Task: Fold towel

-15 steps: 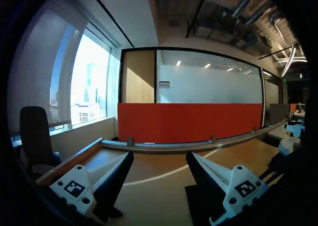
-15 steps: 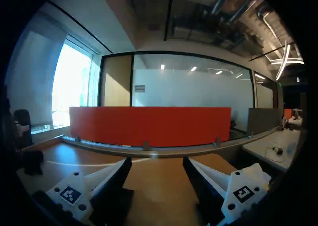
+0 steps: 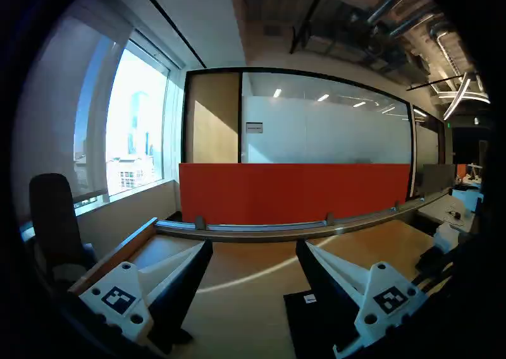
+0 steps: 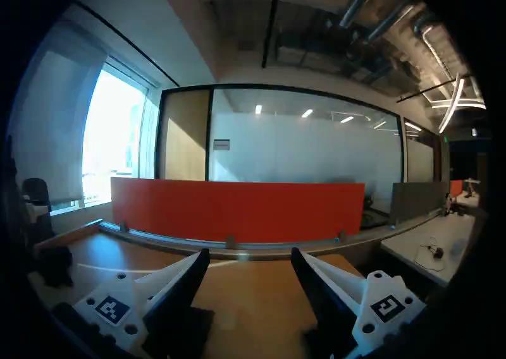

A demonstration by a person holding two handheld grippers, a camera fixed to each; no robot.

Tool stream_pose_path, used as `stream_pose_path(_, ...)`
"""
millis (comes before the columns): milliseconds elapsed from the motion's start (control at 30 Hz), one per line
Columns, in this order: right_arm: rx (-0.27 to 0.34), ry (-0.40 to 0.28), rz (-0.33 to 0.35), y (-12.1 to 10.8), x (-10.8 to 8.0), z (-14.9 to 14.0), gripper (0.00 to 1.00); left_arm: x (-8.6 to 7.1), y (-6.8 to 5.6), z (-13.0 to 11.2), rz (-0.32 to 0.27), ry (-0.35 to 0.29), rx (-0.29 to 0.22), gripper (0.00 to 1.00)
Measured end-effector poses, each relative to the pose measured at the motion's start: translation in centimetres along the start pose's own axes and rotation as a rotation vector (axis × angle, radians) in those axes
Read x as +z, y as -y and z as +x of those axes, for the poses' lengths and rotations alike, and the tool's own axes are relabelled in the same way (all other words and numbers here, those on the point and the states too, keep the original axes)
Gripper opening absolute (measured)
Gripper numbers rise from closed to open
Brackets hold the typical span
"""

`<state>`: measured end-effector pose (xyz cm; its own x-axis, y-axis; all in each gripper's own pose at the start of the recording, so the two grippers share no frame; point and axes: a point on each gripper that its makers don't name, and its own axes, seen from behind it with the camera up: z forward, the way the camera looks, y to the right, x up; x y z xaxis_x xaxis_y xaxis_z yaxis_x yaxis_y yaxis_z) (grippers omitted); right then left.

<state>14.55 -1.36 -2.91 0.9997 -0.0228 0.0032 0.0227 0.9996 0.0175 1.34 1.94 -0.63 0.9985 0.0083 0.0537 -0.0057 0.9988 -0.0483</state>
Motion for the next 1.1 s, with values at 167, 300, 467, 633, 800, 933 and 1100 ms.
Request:
stream_pose_path(167, -0.016, 0.032, 0.058, 1.4, 0.3, -0.3, 1.0, 0.4, -1.6, -0.4, -0.071, 0.041, 0.02, 0.98)
stream_pose_path(300, -0.048, 0.079, 0.125, 2.9, 0.7, -1.2, 1.0, 0.7, -3.2, -1.1, -0.15, 0.088, 0.043, 0.98)
stream_pose_path(467, -0.101, 0.155, 0.225, 4.8, 0.8, -2.8, 1.0, 0.9, -5.0, -2.1, -0.244, 0.146, 0.086, 0.98)
stream_pose_path(633, -0.16, 0.242, 0.323, 6.5, 0.7, -4.8, 1.0, 0.6, -7.1, -3.5, -0.345, 0.204, 0.111, 0.98)
stream_pose_path(800, -0.203, 0.291, 0.379, 7.3, 0.6, -6.1, 1.0, 0.5, -8.3, -5.0, -0.399, 0.249, 0.122, 0.98)
stream_pose_path(933, -0.215, 0.32, 0.412, 7.7, 0.3, -7.3, 1.0, 0.5, -8.7, -6.2, -0.411, 0.271, 0.141, 0.98)
stream_pose_path(1100, -0.229, 0.357, 0.443, 8.1, 0.0, -9.3, 0.99, 0.4, -9.3, -8.3, -0.433, 0.307, 0.156, 0.98)
